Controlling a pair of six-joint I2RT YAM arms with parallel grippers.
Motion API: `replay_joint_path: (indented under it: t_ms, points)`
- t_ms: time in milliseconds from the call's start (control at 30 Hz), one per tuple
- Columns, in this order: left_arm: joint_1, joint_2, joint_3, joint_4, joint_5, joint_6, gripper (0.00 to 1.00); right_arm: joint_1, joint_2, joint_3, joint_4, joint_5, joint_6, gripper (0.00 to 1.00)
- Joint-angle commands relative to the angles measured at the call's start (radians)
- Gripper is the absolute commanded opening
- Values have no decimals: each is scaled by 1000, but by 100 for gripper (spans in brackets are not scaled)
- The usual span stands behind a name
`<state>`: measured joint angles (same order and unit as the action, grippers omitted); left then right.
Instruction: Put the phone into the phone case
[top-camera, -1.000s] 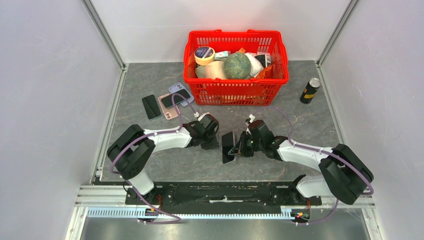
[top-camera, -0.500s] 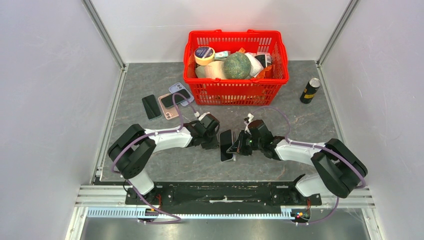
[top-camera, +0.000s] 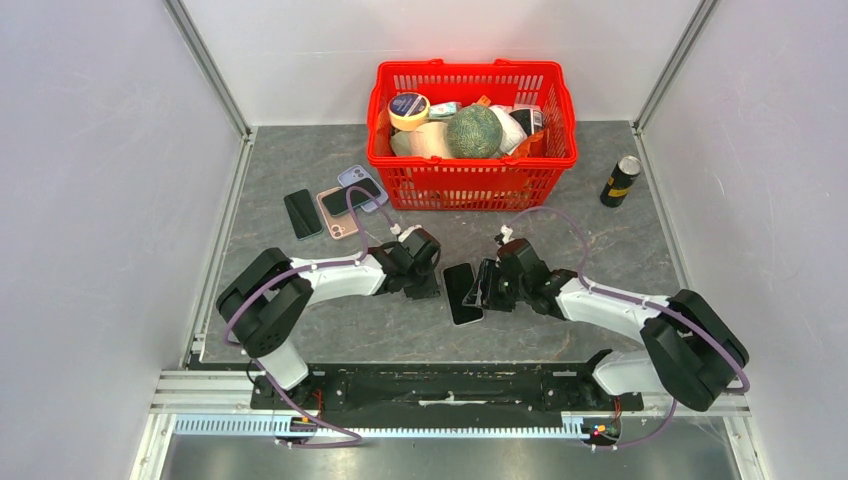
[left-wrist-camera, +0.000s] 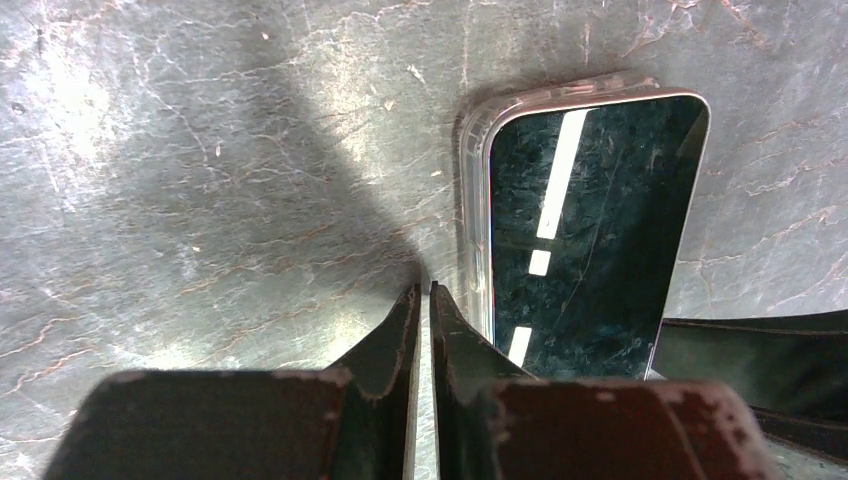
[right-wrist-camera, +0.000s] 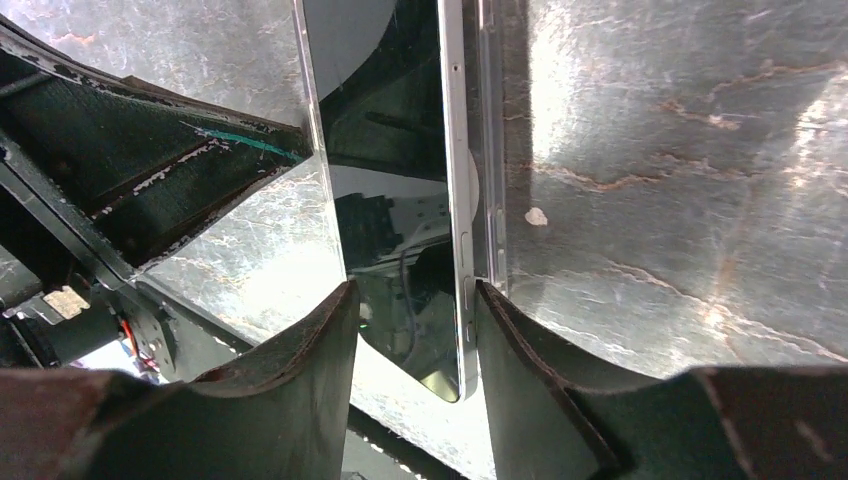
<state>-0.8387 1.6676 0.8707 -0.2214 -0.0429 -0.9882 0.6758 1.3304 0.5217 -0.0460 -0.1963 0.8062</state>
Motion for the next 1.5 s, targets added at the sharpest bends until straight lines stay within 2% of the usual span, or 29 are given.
replay_joint_path:
  t_ms: [0,167,367,733,900,1133,1467]
  points:
    - [-8,6,19,16,-2,-25,12,-2,-39,79,-122,50,-57,54]
    - [-20,-3,12,16,-3,-30,11,-3,-53,109,-192,75,-73,57]
    - [-55,-6,6,20,-3,-49,11,-3,-54,116,-242,110,-94,56]
    - [-106,9,11,31,-7,-78,10,5,-60,89,-240,70,-109,45]
    - [-108,15,16,31,-6,-78,9,16,-40,89,-231,70,-111,43]
    - [-107,19,22,32,-3,-76,9,68,0,104,-215,89,-98,37]
    - [-108,31,36,30,5,-69,9,169,71,121,-241,216,-90,38]
